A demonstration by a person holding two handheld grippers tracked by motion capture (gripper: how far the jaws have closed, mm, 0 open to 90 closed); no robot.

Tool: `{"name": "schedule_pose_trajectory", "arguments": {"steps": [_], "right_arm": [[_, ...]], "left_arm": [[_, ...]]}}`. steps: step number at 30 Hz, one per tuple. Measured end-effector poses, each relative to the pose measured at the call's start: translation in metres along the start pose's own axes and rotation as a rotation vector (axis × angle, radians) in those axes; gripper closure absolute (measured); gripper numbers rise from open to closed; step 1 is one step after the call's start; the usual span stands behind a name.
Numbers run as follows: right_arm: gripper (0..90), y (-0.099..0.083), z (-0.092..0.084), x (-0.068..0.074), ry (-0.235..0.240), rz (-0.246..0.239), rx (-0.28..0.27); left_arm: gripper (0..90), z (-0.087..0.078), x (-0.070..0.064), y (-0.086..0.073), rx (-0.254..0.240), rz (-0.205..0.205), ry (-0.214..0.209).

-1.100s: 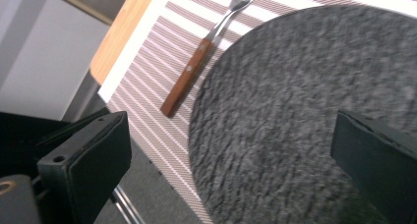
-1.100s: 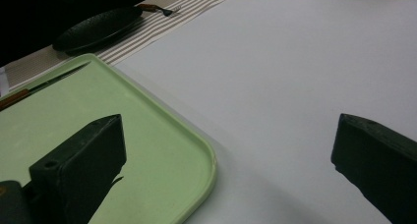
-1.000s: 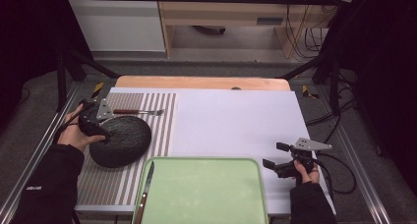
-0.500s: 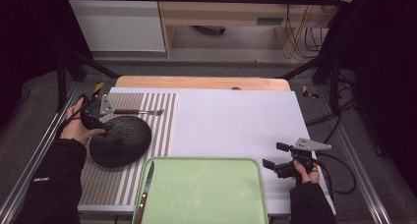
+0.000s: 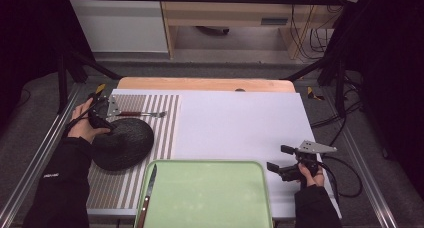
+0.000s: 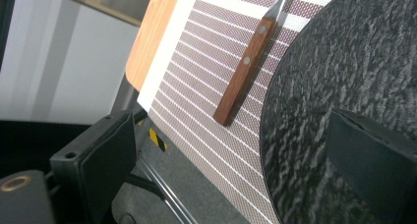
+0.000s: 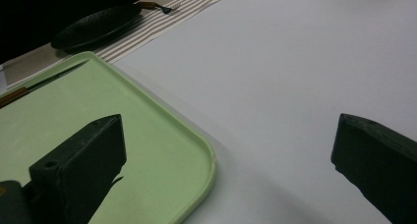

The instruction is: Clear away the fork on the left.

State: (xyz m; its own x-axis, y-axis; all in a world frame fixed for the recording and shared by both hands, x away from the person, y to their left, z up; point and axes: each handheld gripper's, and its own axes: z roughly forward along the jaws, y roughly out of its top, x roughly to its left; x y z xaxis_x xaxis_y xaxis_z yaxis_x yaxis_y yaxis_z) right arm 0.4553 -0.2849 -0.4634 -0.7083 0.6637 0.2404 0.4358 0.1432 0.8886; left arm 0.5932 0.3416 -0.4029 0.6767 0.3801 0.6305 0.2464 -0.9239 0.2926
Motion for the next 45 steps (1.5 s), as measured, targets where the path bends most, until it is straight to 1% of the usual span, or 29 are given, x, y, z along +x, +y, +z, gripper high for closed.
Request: {"name": "schedule_pose_trajectory", "arguments": {"steps": [2, 4, 6, 10, 12, 13, 15, 18, 20, 21, 23, 25, 27, 28, 32, 35, 38, 40, 42, 45], "right_arm": [[0.3, 0.0, 0.0, 0.0, 0.0, 0.0, 0.001], [0.3, 0.0, 0.0, 0.0, -0.001, -0.001, 0.001], [0.3, 0.0, 0.0, 0.0, -0.001, 0.001, 0.001], [0.3, 0.0, 0.0, 0.0, -0.002, 0.0, 0.004], [0.3, 0.0, 0.0, 0.0, -0.002, 0.0, 0.003], [0.3, 0.0, 0.0, 0.0, -0.002, 0.001, 0.001], [0.3, 0.0, 0.0, 0.0, -0.003, 0.0, 0.002], [0.3, 0.0, 0.0, 0.0, -0.003, -0.001, 0.003], [0.3, 0.0, 0.0, 0.0, -0.002, 0.001, 0.004], [0.3, 0.0, 0.0, 0.0, -0.002, 0.0, 0.003], [0.3, 0.0, 0.0, 0.0, -0.003, 0.0, 0.003], [0.3, 0.0, 0.0, 0.0, -0.004, -0.001, 0.004], [0.3, 0.0, 0.0, 0.0, -0.003, 0.001, 0.003], [0.3, 0.0, 0.0, 0.0, -0.003, 0.001, 0.003], [0.3, 0.0, 0.0, 0.0, -0.003, 0.0, 0.003], [0.3, 0.0, 0.001, 0.0, -0.003, 0.001, 0.004], [0.3, 0.0, 0.001, 0.0, -0.004, 0.001, 0.004], [0.3, 0.0, 0.0, 0.0, -0.004, 0.001, 0.003], [0.3, 0.0, 0.0, 0.0, -0.004, 0.001, 0.004], [0.3, 0.0, 0.0, 0.0, -0.004, 0.002, 0.004]], "left_arm": [[5.5, 0.004, 0.001, 0.001, 0.004, 0.001, -0.002], [5.5, 0.008, 0.002, 0.001, 0.008, 0.024, 0.0], [5.5, 0.012, 0.002, 0.001, 0.03, 0.051, 0.0], [6.6, 0.018, 0.005, 0.002, 0.033, 0.101, 0.007], [8.0, 0.021, 0.006, 0.003, 0.032, 0.11, 0.006], [8.8, 0.022, 0.007, 0.003, 0.04, 0.113, 0.005], [12.1, 0.024, 0.007, 0.003, 0.053, 0.138, 0.012], [14.3, 0.027, 0.008, 0.003, 0.069, 0.155, 0.024], [15.1, 0.029, 0.01, 0.002, 0.064, 0.168, 0.012], [17.4, 0.03, 0.01, 0.002, 0.057, 0.178, 0.006], [20.6, 0.032, 0.012, 0.0, 0.049, 0.203, 0.008], [21.6, 0.034, 0.014, -0.002, 0.04, 0.216, -0.002], [26.0, 0.037, 0.015, -0.003, 0.041, 0.241, -0.009], [26.7, 0.038, 0.015, -0.004, 0.042, 0.252, -0.012], [31.5, 0.044, 0.014, -0.004, 0.062, 0.318, -0.011], [35.1, 0.048, 0.014, -0.004, 0.076, 0.347, -0.008], [37.3, 0.051, 0.013, -0.004, 0.083, 0.366, -0.011], [38.7, 0.054, 0.012, -0.004, 0.089, 0.379, -0.02], [40.0, 0.056, 0.011, -0.004, 0.097, 0.385, -0.018], [42.4, 0.057, 0.01, -0.006, 0.091, 0.365, -0.012]]}}
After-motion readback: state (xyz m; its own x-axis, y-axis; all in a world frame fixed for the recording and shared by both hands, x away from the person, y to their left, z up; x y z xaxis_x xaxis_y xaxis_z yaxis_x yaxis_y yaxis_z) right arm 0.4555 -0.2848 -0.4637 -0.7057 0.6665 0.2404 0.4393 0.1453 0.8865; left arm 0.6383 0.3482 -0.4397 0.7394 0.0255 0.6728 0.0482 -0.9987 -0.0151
